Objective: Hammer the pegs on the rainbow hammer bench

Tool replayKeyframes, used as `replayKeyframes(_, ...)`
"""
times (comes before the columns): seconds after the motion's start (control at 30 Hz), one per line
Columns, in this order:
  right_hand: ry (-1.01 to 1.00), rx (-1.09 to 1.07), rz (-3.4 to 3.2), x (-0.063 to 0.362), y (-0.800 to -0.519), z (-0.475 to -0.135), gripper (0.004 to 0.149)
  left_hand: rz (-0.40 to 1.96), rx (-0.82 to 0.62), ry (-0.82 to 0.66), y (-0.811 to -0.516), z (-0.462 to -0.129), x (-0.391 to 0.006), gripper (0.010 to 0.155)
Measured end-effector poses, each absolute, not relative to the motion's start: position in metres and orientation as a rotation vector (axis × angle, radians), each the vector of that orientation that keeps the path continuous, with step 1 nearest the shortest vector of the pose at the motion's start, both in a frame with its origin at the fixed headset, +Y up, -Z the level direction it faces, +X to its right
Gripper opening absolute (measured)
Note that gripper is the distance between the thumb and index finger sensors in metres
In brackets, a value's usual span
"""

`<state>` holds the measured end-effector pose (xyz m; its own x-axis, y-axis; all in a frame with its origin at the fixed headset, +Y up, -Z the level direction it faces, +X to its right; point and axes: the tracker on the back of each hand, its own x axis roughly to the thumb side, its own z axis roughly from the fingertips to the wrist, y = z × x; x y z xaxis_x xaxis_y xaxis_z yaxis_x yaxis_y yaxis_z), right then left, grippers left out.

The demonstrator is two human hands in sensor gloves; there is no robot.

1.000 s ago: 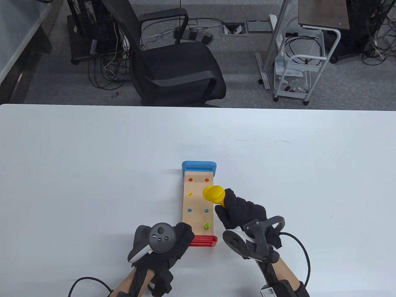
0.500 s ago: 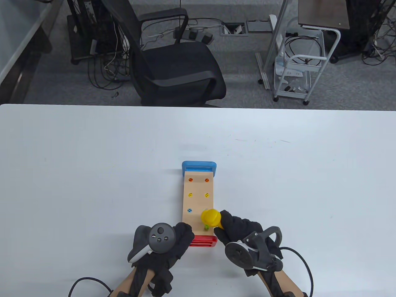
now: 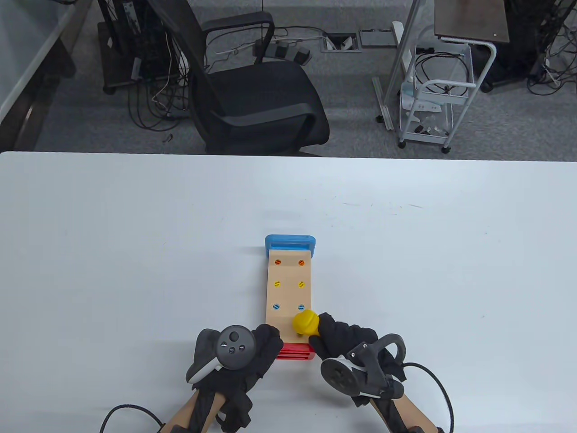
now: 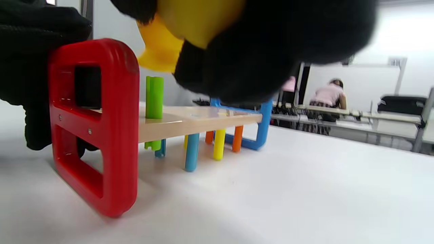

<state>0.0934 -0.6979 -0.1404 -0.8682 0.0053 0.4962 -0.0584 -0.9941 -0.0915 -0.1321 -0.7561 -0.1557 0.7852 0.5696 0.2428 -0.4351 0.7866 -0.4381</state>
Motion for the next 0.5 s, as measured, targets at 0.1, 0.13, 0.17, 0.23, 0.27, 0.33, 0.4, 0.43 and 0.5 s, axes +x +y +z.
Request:
replayKeyframes(0.1,-0.404,0.755,2.873,0.101,-0.681,-0.138,0.061,0.556,-0.374,-0.378,-0.756,-0.156,-0.132,0.069)
replayKeyframes(0.13,-0.432,0.750,2.848,0.104,-0.677,-0.136,0.061,0.556,-0.373,-0.378,-0.756,-0.156,-0.132,0.069)
replayKeyframes(0.17,-0.453,0.748,2.832,0.106,-0.676,-0.135,0.061,0.557,-0.373,-0.378,-0.756,-0.156,-0.132,0.069)
replayKeyframes(0.23,-0.508,0.760,2.789,0.107,-0.679,-0.134,0.061,0.557,-0.375,-0.378,-0.756,-0.156,-0.132,0.069)
replayKeyframes(0.27,-0.459,0.781,2.807,0.104,-0.686,-0.136,0.061,0.558,-0.376,-0.378,-0.756,-0.156,-0.132,0.069)
replayKeyframes(0.33,-0.222,0.803,2.945,0.096,-0.706,-0.141,0.061,0.558,-0.376,-0.379,-0.756,-0.156,-0.132,0.068)
replayKeyframes(0.4,-0.183,0.819,3.075,0.095,-0.713,-0.140,0.062,0.556,-0.375,-0.378,-0.756,-0.156,-0.132,0.069)
replayKeyframes(0.43,-0.311,0.859,2.998,0.095,-0.709,-0.140,0.061,0.556,-0.372,-0.378,-0.756,-0.155,-0.132,0.069)
replayKeyframes(0.5,-0.232,0.792,2.997,0.098,-0.696,-0.139,0.061,0.555,-0.375,-0.378,-0.756,-0.156,-0.133,0.069)
